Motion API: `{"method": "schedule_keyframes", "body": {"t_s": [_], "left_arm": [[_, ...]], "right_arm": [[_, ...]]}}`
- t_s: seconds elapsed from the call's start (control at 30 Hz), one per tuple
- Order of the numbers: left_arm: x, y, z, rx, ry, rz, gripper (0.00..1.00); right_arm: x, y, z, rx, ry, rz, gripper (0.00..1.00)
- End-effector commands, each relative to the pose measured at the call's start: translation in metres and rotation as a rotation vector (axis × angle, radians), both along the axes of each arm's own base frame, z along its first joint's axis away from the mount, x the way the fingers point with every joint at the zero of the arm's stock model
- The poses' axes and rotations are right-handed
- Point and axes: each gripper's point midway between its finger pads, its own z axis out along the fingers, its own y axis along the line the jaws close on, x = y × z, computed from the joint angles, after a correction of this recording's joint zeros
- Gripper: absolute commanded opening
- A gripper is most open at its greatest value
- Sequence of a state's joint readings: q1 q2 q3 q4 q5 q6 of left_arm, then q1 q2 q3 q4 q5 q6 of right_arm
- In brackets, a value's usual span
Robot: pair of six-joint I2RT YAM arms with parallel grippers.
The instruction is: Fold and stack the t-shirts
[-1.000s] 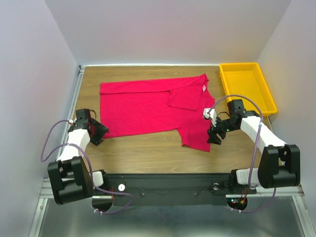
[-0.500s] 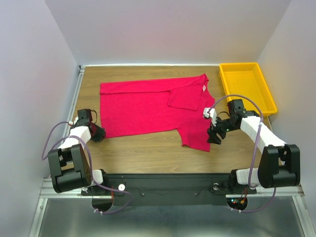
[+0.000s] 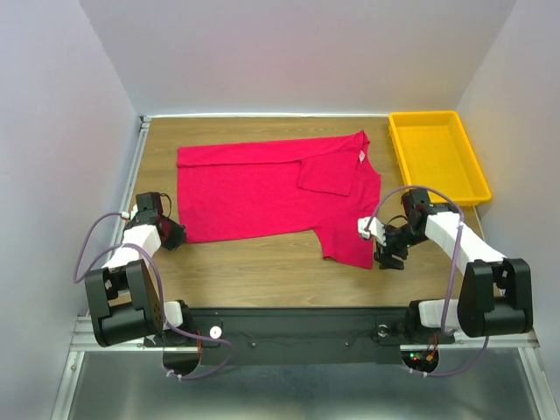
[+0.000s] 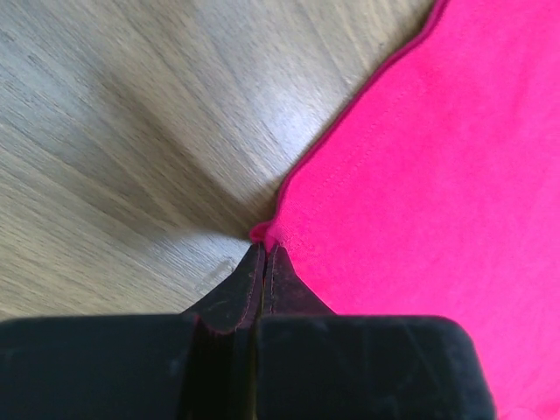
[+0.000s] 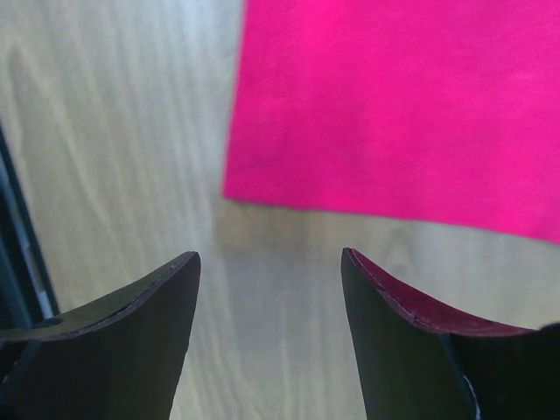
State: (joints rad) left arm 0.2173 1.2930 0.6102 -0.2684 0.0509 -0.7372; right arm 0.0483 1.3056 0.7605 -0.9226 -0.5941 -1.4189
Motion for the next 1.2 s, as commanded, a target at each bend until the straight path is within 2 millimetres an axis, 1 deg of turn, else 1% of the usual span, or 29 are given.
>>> {"method": "schedule_keyframes", "body": {"t_s": [0.0, 0.07, 0.13, 0.23, 0.3, 0.4, 0.57, 0.63, 0.9, 1.0, 1.03, 1.13, 1.17], "left_arm": [[-0.002, -0.002, 0.007, 0.004, -0.033, -0.027, 0.00], [-0.004, -0.005, 0.006, -0.007, -0.032, -0.033, 0.00], [-0.002, -0.007, 0.009, -0.015, -0.046, -0.039, 0.00], [-0.002, -0.007, 0.010, -0.014, -0.051, -0.041, 0.00], [-0.002, -0.009, 0.010, -0.020, -0.051, -0.050, 0.00], [-0.003, -0.009, 0.010, -0.024, -0.052, -0.052, 0.00], [-0.001, -0.009, 0.011, -0.019, -0.057, -0.053, 0.00], [-0.001, -0.009, 0.010, -0.021, -0.053, -0.057, 0.00], [0.000, -0.008, 0.010, -0.019, -0.056, -0.055, 0.00], [0.000, -0.008, 0.010, -0.018, -0.057, -0.057, 0.00], [0.001, -0.008, 0.012, -0.018, -0.062, -0.056, 0.00], [0.001, -0.008, 0.012, -0.019, -0.064, -0.059, 0.00], [0.000, -0.009, 0.012, -0.020, -0.064, -0.061, 0.00]], "right_arm": [[-0.016, 0.000, -0.005, -0.042, -0.012, 0.092, 0.71], [-0.013, 0.010, -0.005, -0.032, -0.032, 0.109, 0.70], [-0.013, 0.021, -0.007, -0.031, -0.036, 0.126, 0.69], [-0.013, 0.033, -0.010, -0.035, -0.028, 0.140, 0.67], [-0.011, 0.035, -0.011, -0.038, -0.024, 0.138, 0.66], [-0.011, 0.034, -0.013, -0.061, -0.026, 0.144, 0.63], [-0.021, 0.034, -0.020, -0.088, -0.022, 0.172, 0.55], [-0.021, 0.035, -0.022, -0.097, -0.025, 0.181, 0.52], [-0.021, 0.031, -0.042, -0.170, -0.036, 0.168, 0.44], [-0.018, 0.027, -0.048, -0.198, -0.051, 0.158, 0.39], [-0.016, 0.026, -0.049, -0.205, -0.063, 0.155, 0.35], [-0.015, 0.020, -0.051, -0.231, -0.080, 0.137, 0.30], [-0.015, 0.018, -0.053, -0.240, -0.087, 0.134, 0.26]]}}
